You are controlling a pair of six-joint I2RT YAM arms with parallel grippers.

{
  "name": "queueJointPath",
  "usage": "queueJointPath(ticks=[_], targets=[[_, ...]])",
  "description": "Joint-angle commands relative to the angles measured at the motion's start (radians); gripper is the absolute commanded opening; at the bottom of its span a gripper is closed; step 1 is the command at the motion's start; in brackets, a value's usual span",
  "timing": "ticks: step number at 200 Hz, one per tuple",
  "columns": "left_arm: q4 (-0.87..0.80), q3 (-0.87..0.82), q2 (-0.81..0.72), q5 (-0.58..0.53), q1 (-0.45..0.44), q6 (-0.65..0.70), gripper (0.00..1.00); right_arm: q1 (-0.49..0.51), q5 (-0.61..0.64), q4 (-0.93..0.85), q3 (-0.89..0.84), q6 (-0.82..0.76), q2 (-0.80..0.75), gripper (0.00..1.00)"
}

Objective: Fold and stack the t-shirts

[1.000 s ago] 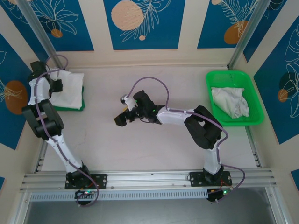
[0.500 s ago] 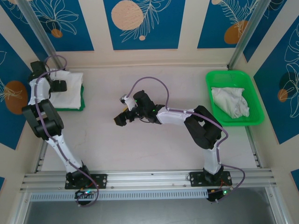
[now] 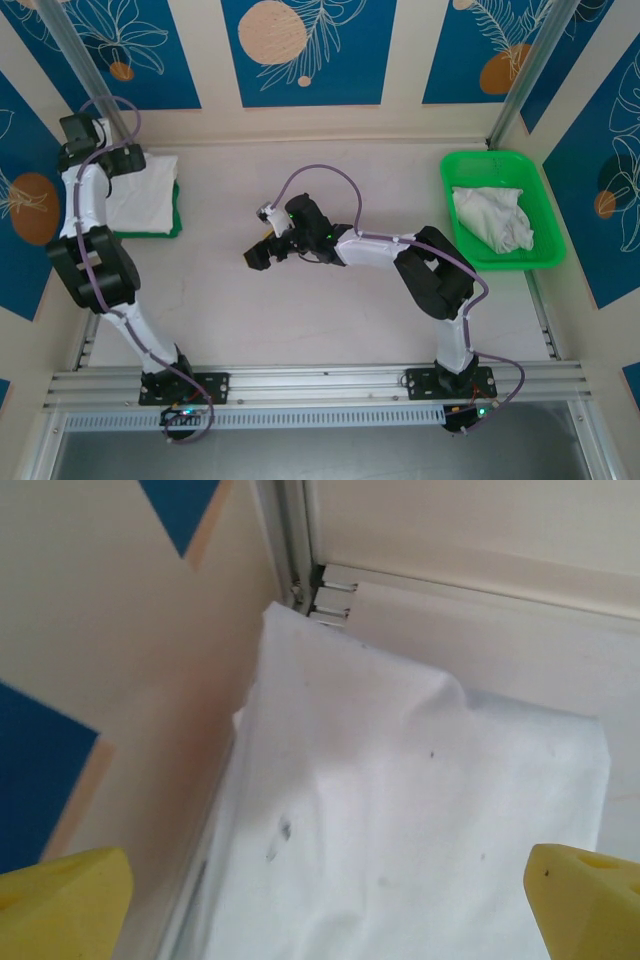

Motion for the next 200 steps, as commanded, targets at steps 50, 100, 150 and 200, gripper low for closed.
queueJointPath(ticks=[50,100,150,200], targets=[[0.003,0.024,0.197,0.156,0.061,-0.195,1.00,0.008,-0.001,0.003,-0.007,0.016,-0.001,0.99],[0.039,-0.028,0.206,0.231,0.098,-0.215,1.00,0.010,-0.001,-0.015,0.013,0.013,0.006,0.99],[0.078,-0.049,0.137,0.243,0.097,-0.233,1.00,0.004,0.022,-0.023,0.012,0.002,-0.031,0.99],[0.227,-0.245,-0.120,0.153,0.074,-0.238,1.00,-0.035,0.064,-0.018,-0.041,-0.013,-0.103,0.99]])
